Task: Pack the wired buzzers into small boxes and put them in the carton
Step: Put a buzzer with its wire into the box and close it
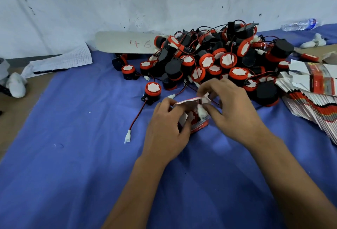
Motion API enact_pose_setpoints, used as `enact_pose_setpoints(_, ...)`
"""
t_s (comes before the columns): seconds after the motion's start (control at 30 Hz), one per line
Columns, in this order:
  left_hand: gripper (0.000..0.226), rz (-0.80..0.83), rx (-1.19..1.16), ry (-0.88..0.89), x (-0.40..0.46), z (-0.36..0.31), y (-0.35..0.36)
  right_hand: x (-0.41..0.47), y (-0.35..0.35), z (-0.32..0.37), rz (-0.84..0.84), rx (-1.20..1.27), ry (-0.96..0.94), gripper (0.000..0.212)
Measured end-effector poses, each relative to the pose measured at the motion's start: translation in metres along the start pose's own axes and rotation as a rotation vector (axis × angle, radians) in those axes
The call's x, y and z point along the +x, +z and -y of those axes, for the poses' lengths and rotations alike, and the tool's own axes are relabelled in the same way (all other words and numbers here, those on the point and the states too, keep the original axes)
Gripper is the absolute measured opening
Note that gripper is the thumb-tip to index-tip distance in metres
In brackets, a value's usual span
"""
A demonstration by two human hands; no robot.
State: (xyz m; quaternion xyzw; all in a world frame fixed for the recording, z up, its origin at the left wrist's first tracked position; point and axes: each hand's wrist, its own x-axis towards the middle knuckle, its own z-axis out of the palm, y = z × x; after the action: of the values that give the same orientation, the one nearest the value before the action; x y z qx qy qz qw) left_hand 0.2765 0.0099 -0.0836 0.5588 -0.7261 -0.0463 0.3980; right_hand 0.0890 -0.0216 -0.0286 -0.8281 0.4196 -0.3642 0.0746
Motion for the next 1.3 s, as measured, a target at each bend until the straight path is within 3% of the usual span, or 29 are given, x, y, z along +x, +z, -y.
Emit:
enact_pose_setpoints(0.07,0.032,0.014,-0.018,-0.003,0.0,-0.001,-0.001,0.001,0.002,-0.004,-0.022,-0.07,-0.026,0.033)
enact_pose_setpoints(0.33,0.036,0.071,-0.014,-0.013,0.0,-0.002,0.0,-0.002,0.005,-0.004,-0.148,-0.01,-0.153,0.014)
enact_pose_setpoints(0.47,0.023,-0.062,-0.107,-0.075,0.0,-0.004,0.005,-0.004,0.003,-0.001,-0.208,0.034,-0.207,0.009)
enact_pose_setpoints(0.6,0.018,-0.158,-0.26,-0.266,0.003,-0.006,0.007,-0.006,0.002,0.005,-0.078,0.045,-0.183,0.004)
enact_pose_setpoints(0.7,0.023,-0.205,-0.298,-0.355,0.004,-0.011,0.009,-0.001,-0.004,0.008,0.005,0.006,-0.149,0.026)
enact_pose_setpoints(0.8,0.03,-0.236,-0.359,-0.407,0.002,-0.016,0.009,0.004,-0.01,0.01,0.182,-0.063,-0.078,0.036)
enact_pose_setpoints(0.9,0.029,-0.249,-0.376,-0.438,0.001,-0.014,0.007,0.007,-0.009,0.013,0.339,-0.085,-0.091,0.021)
enact_pose_setpoints(1.0,0.031,-0.202,-0.503,-0.512,0.003,-0.01,0.005,0.009,-0.011,0.014,0.35,0.031,-0.064,0.003)
enact_pose_setpoints(1.1,0.028,-0.174,-0.6,-0.577,0.003,-0.009,0.006,0.009,-0.008,0.017,0.343,0.158,-0.014,0.011)
enact_pose_setpoints(1.3,0.023,-0.126,-0.747,-0.619,0.003,-0.007,0.001,0.012,-0.003,0.02,0.388,0.143,0.021,0.02)
